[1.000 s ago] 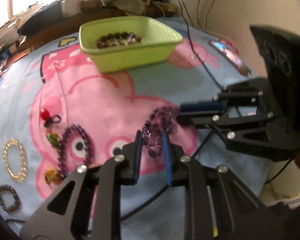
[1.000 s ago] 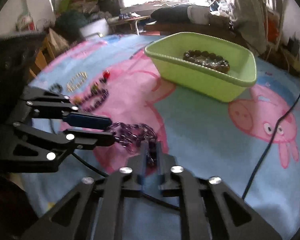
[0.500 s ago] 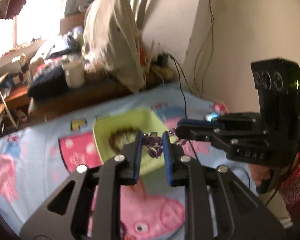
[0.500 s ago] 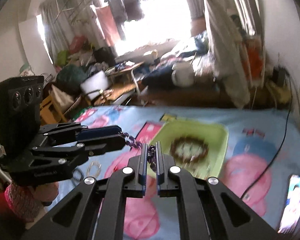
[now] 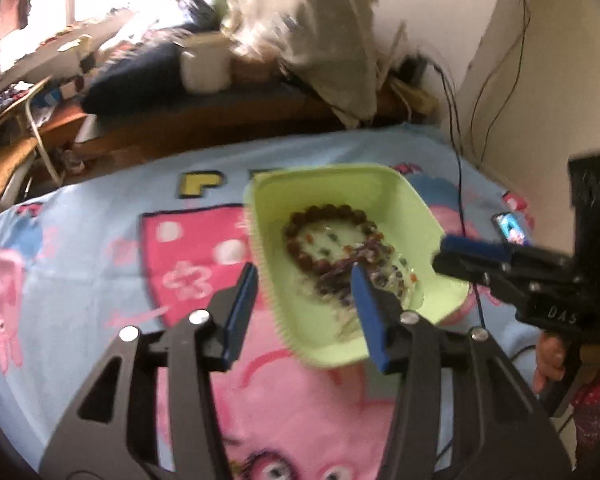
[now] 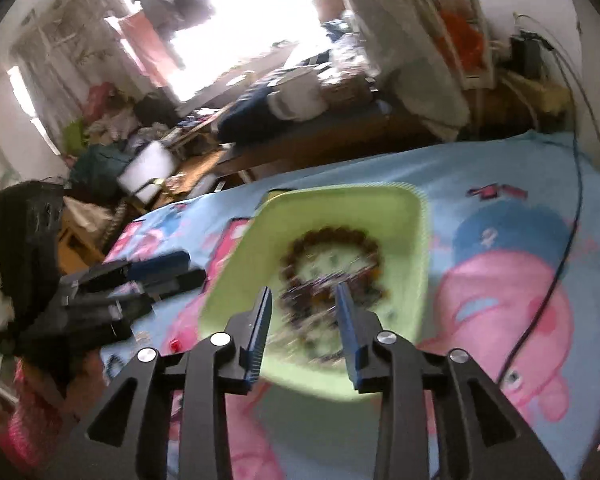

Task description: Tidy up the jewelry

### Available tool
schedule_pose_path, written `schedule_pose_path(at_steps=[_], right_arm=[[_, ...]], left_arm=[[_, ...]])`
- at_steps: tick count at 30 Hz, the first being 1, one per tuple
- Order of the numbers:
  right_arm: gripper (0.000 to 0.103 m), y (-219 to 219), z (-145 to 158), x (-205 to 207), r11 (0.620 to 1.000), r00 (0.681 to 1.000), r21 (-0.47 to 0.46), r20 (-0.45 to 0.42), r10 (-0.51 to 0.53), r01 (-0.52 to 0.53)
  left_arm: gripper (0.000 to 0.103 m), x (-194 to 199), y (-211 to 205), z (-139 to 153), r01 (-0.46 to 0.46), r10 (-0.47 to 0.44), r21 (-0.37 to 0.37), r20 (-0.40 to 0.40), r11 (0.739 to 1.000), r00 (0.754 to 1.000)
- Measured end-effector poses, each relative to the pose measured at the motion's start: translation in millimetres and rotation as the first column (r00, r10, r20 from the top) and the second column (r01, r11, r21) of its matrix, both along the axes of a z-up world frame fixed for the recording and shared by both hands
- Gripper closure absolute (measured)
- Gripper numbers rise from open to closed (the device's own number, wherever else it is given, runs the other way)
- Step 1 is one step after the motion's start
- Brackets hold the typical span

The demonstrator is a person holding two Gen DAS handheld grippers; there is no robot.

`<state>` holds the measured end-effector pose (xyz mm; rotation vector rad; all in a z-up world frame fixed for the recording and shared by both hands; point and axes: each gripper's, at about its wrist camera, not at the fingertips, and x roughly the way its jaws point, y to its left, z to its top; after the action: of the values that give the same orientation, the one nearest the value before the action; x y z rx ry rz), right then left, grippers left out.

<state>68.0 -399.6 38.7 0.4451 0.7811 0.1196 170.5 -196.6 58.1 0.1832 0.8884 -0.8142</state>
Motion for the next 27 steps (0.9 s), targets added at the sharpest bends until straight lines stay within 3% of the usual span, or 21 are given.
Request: schedule_pose_path(at_steps=[5, 9, 13, 20, 24, 27], right_arm=[[0.098, 61, -10, -23, 0.986, 0.988, 0.061, 0.012, 0.157, -0.158], [0.098, 116, -32, -26, 0.97, 0.97, -0.019, -0.034, 0.243, -0.243], [0.098, 146, -47, -20, 0.962, 0.96, -0.022, -0.071, 0.271, -0.273], [0.101, 170, -41, -14, 0.96, 0.959, -0.023, -0.056, 0.279, -0.281], [0.101, 187, -33, -15, 0.949, 0.952, -0.081, -0.036, 0.303, -0.305], [0.101, 188, -30, -12, 0.951, 0.96, -0.135, -0.028, 0.277, -0.279]], left_arm=[[0.056, -9, 111, 19, -0.112, 0.117, -0.089, 0.042, 0.99, 0.992], [0.056, -22, 184, -3, -0.207, 0.209, -0.041, 0.038, 0.977, 0.977], [0.056, -40, 243, -30, -0.268, 0.268, -0.008, 0.007, 0.963, 0.963], [0.056, -61, 275, -47, -0.273, 0.274, -0.021, 0.034, 0.962, 0.961], [0.056, -59, 286, -52, -0.309, 0.309, -0.003, 0.065, 0.951, 0.949], [0.056, -51, 297, -50, -0.32, 0.321, -0.051, 0.024, 0.946, 0.947]])
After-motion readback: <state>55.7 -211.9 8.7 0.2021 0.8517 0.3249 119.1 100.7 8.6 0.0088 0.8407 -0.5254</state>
